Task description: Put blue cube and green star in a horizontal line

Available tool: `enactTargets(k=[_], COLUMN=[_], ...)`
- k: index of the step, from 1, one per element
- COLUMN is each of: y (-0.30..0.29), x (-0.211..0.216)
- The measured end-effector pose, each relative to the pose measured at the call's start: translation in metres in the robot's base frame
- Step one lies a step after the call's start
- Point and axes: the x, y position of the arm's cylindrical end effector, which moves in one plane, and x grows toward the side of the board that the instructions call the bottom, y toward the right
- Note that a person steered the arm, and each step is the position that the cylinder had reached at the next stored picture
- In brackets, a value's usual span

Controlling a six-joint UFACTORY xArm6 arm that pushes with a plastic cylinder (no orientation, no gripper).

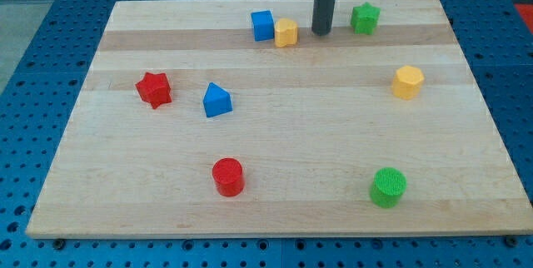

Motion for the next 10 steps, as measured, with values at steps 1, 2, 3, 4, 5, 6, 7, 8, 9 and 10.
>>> enactTargets(k=[1,2,3,4,5,6,7,8,9,10], y=[-0.031,-0.052,-0.035,0.009,0.047,0.101,0.151,0.119,0.07,0.064], x=[-0.003,0.031,0.069,0.031,0.044,0.044,0.013,-0.012,0.004,-0.009])
